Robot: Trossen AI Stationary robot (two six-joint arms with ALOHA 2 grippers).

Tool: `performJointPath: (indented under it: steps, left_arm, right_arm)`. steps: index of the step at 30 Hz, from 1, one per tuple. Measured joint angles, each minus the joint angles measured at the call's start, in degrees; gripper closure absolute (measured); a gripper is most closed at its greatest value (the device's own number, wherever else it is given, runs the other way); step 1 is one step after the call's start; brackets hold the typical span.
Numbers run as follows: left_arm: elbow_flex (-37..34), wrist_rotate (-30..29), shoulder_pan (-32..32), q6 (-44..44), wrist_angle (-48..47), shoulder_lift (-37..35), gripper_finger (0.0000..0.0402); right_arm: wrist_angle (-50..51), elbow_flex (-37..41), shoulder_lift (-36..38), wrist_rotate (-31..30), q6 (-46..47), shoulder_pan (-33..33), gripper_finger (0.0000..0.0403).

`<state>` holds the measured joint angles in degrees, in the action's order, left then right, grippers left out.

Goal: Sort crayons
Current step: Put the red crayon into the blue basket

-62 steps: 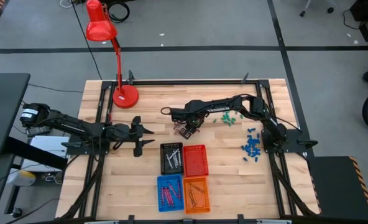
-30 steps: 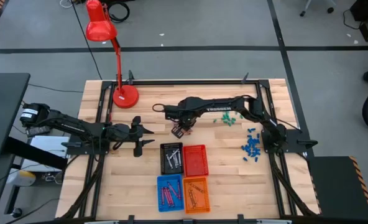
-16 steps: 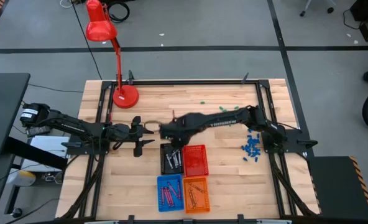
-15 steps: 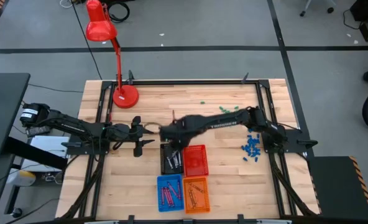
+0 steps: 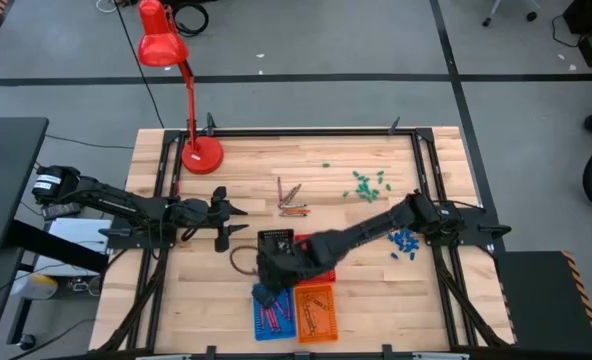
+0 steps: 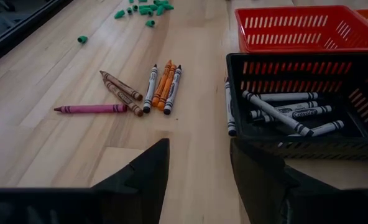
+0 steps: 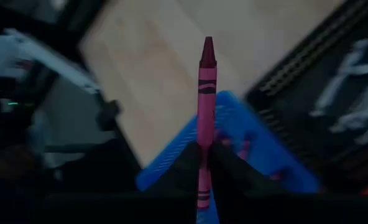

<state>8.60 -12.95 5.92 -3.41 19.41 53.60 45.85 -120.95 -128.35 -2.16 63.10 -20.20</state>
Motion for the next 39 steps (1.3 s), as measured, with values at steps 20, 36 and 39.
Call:
performJointPath:
  steps: [20,36,39]
  left_arm:
    - [0.0,0.0,0.0,0.1,-1.3,0.0,0.0219]
    - [0.0,0.0,0.0,0.0,-1.3,0.0,0.0219]
    - [0.0,0.0,0.0,0.0,-1.3,0.0,0.0219]
  right_arm:
    - [-12.9,14.0,0.1,3.3,13.6,-5.0,0.0343]
    - [-7.6,7.1,0.2,-12.2,-9.9,3.6,0.0343]
    - [-3.9,7.1,0.1,-19.0,-15.3,5.8,0.0343]
